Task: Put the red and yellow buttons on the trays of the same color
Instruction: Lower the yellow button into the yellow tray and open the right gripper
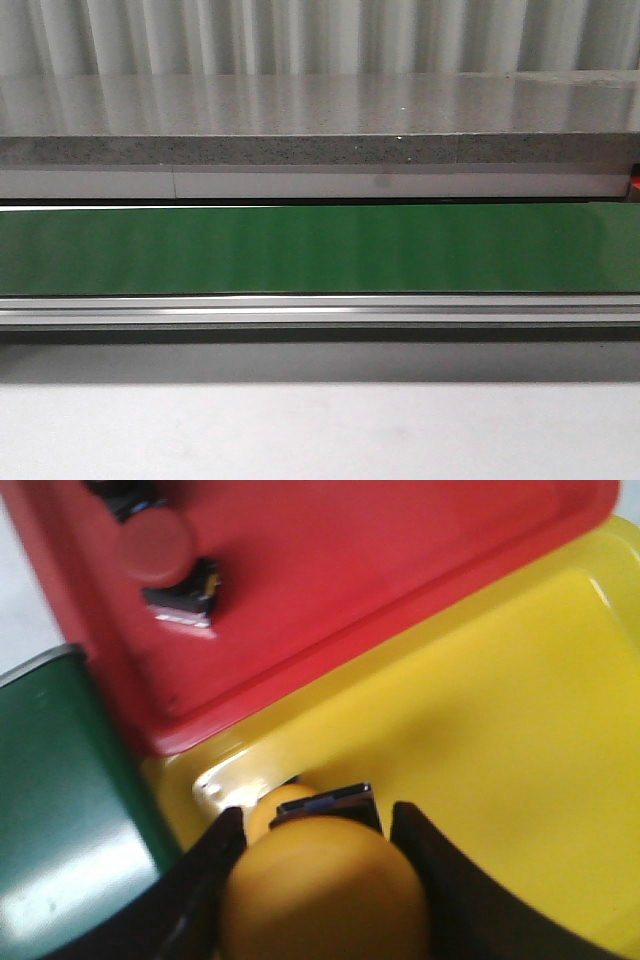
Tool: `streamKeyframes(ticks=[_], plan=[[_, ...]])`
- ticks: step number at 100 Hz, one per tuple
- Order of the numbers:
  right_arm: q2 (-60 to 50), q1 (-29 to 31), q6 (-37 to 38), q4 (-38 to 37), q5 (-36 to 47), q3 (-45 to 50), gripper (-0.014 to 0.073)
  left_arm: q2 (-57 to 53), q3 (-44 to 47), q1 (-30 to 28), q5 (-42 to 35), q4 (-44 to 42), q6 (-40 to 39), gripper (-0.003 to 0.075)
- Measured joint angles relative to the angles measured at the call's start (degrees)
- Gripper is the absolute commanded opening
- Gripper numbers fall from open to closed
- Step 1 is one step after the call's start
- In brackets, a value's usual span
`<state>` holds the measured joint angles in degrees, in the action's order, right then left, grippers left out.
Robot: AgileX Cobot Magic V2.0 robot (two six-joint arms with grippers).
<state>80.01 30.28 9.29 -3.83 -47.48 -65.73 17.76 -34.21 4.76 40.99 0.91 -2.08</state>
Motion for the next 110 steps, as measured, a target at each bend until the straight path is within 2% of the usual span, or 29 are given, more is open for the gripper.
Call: streamKeyframes(ticks=[21,92,101,110], plan=[[3.8,4.67,2.91,-0.03,4.98,0.0,0.013,0.0,0.0,0.0,0.0,0.0,0.0,-0.002],[21.86,4.8,3.48,-0.03,9.35,0.0,0.0136,0.0,0.0,0.0,0.0,0.0,0.0,-0.002],[22.74,4.8,3.48,-0.03,9.58,0.0,0.0202,0.0,0.0,0.0,0.0,0.0,0.0,-0.002],[22.74,4.8,3.48,-0.03,9.83,0.0,0.0353,0.0,0.0,0.0,0.0,0.0,0.0,-0.002]])
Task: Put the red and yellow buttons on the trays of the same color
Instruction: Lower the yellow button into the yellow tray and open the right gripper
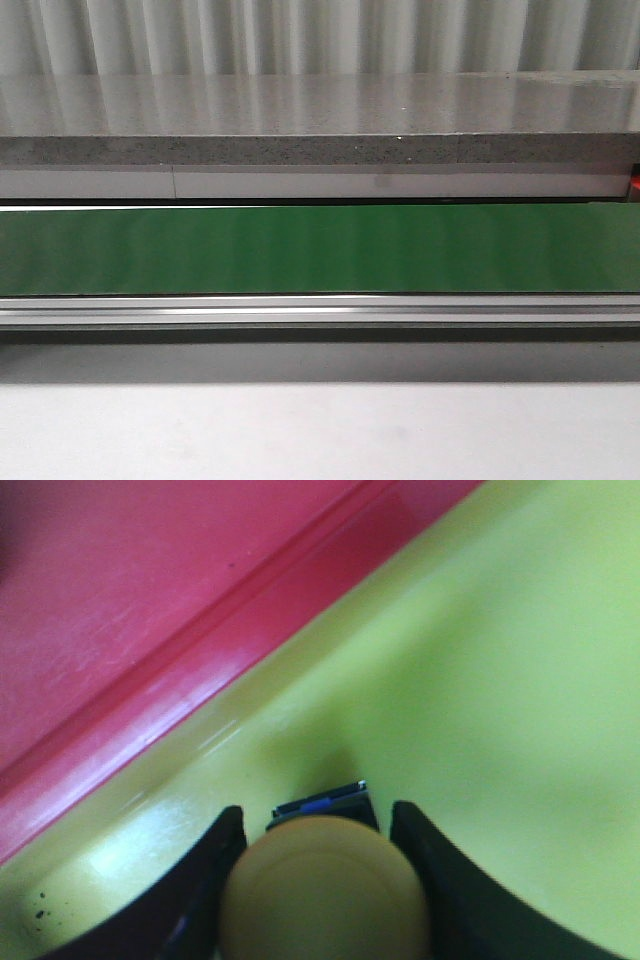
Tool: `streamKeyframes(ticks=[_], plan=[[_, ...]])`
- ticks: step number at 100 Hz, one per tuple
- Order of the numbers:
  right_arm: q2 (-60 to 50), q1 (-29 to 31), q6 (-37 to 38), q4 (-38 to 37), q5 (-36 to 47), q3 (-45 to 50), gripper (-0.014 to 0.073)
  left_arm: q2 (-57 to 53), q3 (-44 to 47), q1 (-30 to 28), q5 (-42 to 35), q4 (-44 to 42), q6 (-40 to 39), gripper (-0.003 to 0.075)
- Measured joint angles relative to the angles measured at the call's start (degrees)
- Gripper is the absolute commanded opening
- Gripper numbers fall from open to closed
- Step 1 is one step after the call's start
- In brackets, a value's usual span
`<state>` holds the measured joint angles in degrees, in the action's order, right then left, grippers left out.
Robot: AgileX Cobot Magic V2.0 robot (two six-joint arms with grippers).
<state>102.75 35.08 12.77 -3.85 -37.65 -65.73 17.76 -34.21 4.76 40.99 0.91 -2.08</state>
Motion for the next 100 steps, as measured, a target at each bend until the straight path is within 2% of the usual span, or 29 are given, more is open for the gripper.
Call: streamKeyframes(ticks=[11,20,45,69,85,100], plan=[[0.13,0.0,0.0,0.0,-0.01,0.0,0.0543,0.0,0.0,0.0,0.0,0.0,0.0,-0.002],[0.13,0.0,0.0,0.0,-0.01,0.0,0.0616,0.0,0.0,0.0,0.0,0.0,0.0,-0.002],[-0.58,0.0,0.0,0.0,-0.57,0.0,0.0615,0.0,0.0,0.0,0.0,0.0,0.0,-0.002],[-7.05,-0.5,0.0,0.87,-0.99,0.0,0.0615,0.0,0.0,0.0,0.0,0.0,0.0,-0.002],[-13.65,-4.79,0.0,0.93,-1.24,0.0,0.0615,0.0,0.0,0.0,0.0,0.0,0.0,-0.002],[-20.44,-12.16,-1.03,1.06,-1.46,0.0,0.0615,0.0,0.0,0.0,0.0,0.0,0.0,-0.002]])
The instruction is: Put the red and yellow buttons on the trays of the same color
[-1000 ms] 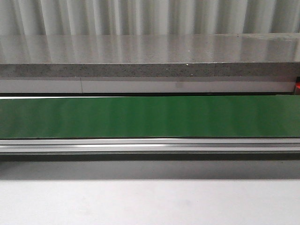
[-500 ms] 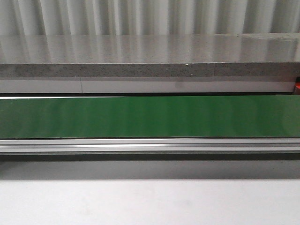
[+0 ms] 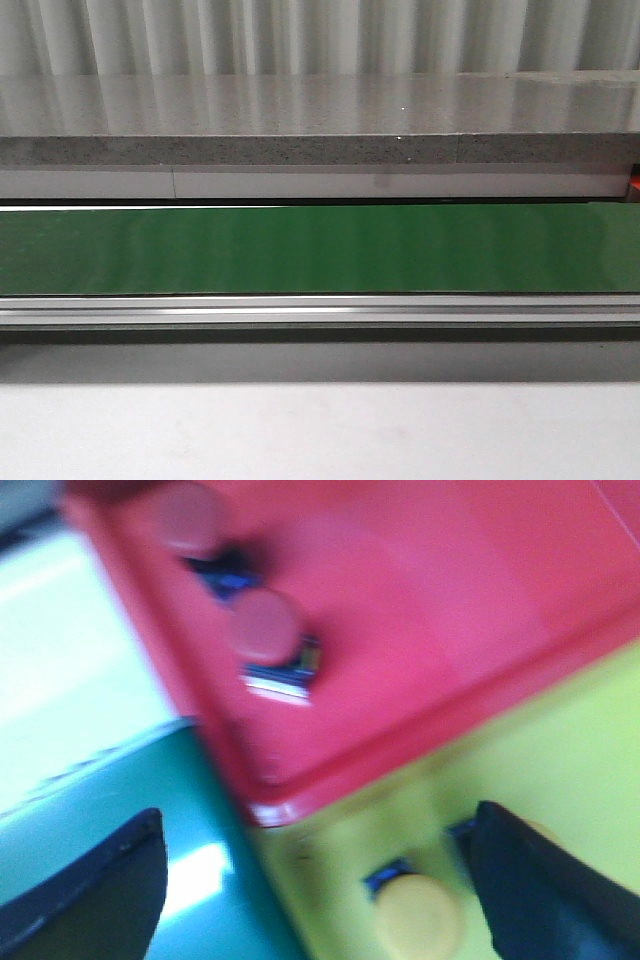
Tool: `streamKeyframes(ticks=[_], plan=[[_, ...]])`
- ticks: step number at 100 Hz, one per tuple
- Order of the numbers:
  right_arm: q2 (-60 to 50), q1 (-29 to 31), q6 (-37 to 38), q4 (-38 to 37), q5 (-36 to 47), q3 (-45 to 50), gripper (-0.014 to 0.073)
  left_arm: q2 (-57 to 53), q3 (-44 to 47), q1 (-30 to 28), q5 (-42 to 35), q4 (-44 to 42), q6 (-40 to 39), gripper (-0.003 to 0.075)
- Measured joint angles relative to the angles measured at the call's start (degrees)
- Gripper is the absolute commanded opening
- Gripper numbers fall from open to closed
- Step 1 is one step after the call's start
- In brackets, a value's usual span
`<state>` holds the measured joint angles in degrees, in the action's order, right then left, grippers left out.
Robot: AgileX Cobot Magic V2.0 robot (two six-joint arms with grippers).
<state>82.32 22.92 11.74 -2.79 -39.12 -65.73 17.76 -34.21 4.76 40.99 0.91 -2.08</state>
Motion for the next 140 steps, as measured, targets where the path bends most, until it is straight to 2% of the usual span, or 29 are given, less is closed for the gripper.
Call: streamKeyframes(ticks=[23,39,69,87,94,101,117,127,130,140], plan=[[-9.85,-10.42,-3.05,0.22,-2.28,0.14,0.0615,0.0,0.0,0.0,0.0,0.0,0.0,-0.002],[-17.14,-15.65,-4.72,0.28,-2.76,3.74,0.0615,0.0,0.0,0.0,0.0,0.0,0.0,-0.002],[-30.29,-21.89,-5.84,0.36,-3.2,16.68,0.0615,0.0,0.0,0.0,0.0,0.0,0.0,-0.002],[-37.23,-22.58,-5.92,0.36,-3.41,22.74,0.0602,0.0,0.0,0.0,0.0,0.0,0.0,-0.002],[-39.5,-22.58,-5.92,0.36,-3.56,23.96,0.0548,0.0,0.0,0.0,0.0,0.0,0.0,-0.002],[-41.28,-22.58,-5.92,0.36,-3.69,24.36,0.0453,0.0,0.0,0.0,0.0,0.0,0.0,-0.002],[-43.27,-22.58,-5.96,0.36,-4.08,24.45,0.0125,0.0,0.0,0.0,0.0,0.0,0.0,-0.002],[-43.25,-22.58,-5.96,0.36,-4.52,24.45,-0.0046,0.0,0.0,0.0,0.0,0.0,0.0,-0.002],[-43.25,-22.58,-5.96,0.36,-4.52,24.48,-0.0072,0.0,0.0,0.0,0.0,0.0,0.0,-0.002],[-43.25,-22.58,-5.96,0.36,-4.66,24.48,-0.0067,0.0,0.0,0.0,0.0,0.0,0.0,-0.002]])
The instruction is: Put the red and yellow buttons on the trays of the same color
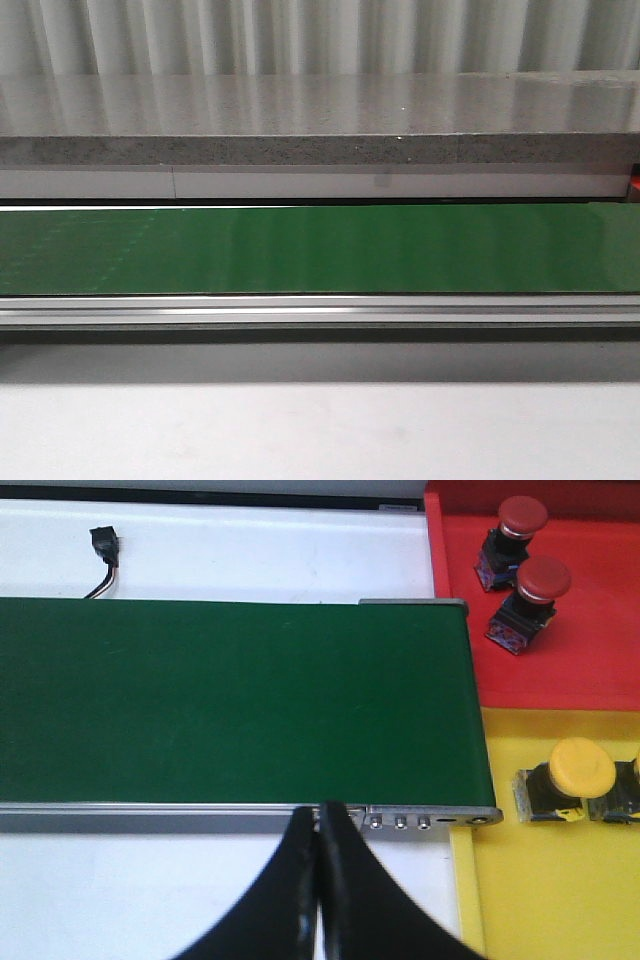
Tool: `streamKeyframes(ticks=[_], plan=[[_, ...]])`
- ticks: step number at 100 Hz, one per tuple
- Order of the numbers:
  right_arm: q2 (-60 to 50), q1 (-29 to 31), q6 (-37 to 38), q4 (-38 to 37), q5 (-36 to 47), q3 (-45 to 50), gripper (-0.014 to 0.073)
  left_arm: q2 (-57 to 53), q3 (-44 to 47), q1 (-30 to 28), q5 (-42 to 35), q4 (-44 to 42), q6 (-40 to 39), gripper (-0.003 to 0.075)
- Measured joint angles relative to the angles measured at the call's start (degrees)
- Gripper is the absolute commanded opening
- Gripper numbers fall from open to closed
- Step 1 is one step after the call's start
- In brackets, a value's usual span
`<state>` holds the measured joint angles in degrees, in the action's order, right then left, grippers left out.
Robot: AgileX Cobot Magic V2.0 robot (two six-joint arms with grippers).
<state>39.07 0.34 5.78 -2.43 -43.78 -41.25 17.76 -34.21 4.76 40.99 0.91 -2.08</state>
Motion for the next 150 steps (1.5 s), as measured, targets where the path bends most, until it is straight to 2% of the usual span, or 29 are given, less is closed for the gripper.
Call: streamKeyframes(ticks=[66,75,80,97,104,130,150], plan=[[0.0,0.0,-0.09,0.0,-0.23,0.0,-0.0067,0.0,0.1,0.0,0.0,0.0,0.0,-0.0013],[0.0,0.0,-0.09,0.0,-0.23,0.0,-0.0067,0.0,0.1,0.0,0.0,0.0,0.0,0.0071],[0.0,0.0,-0.09,0.0,-0.33,0.0,-0.0067,0.0,0.1,0.0,0.0,0.0,0.0,0.0158],[0.0,0.0,-0.09,0.0,-0.33,0.0,-0.0067,0.0,0.1,0.0,0.0,0.0,0.0,0.0555],[0.0,0.0,-0.09,0.0,-0.33,0.0,-0.0067,0.0,0.1,0.0,0.0,0.0,0.0,0.064],[0.0,0.0,-0.09,0.0,-0.33,0.0,-0.0067,0.0,0.1,0.0,0.0,-0.16,-0.51,0.0649],[0.0,0.0,-0.09,0.0,-0.33,0.0,-0.0067,2.72,0.1,-0.61,-0.03,-8.19,-11.09,0.0649]])
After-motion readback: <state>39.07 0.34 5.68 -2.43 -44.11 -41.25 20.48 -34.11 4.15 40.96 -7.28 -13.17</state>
